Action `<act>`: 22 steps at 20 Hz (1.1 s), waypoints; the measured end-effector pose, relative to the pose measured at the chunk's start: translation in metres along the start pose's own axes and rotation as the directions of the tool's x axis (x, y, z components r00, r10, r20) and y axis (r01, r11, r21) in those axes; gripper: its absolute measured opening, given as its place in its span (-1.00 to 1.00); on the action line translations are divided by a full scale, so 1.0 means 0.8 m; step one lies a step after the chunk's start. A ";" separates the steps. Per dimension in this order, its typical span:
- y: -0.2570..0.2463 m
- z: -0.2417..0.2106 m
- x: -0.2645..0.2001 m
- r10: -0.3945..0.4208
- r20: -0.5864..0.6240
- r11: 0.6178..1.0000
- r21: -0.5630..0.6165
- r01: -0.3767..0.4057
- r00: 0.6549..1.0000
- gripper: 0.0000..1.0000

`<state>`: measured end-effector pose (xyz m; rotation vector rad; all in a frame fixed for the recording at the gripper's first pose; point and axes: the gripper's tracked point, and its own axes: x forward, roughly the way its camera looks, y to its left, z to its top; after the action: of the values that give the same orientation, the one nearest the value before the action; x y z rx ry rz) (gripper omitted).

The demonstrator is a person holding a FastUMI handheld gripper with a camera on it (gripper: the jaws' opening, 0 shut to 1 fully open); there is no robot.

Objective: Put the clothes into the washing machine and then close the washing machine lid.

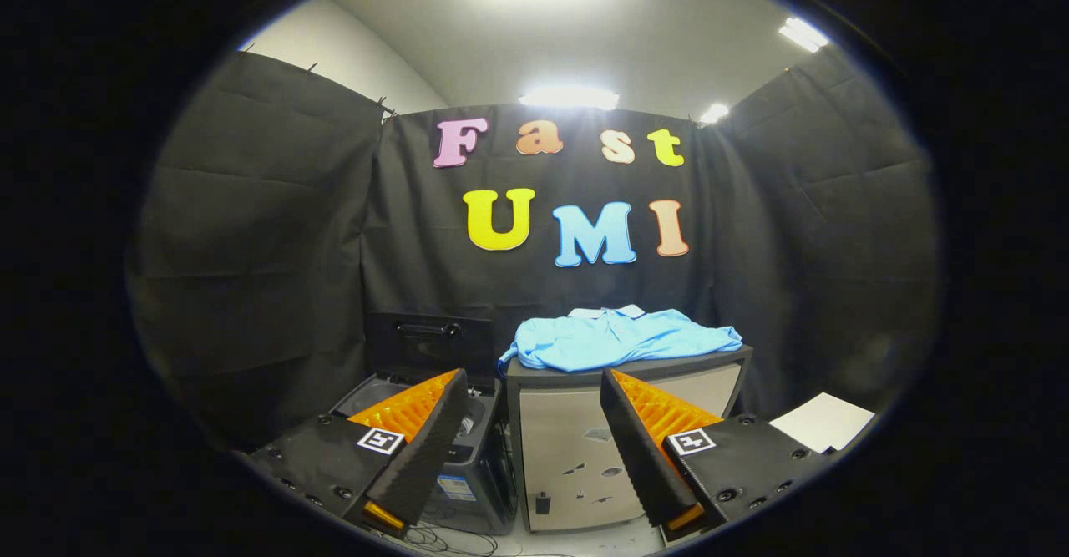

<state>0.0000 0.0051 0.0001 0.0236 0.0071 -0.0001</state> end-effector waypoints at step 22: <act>-0.105 0.085 0.179 -0.043 -0.002 0.999 -0.007 0.043 0.999 0.97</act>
<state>0.1437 -0.0803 0.0650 0.0165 0.0100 -0.0432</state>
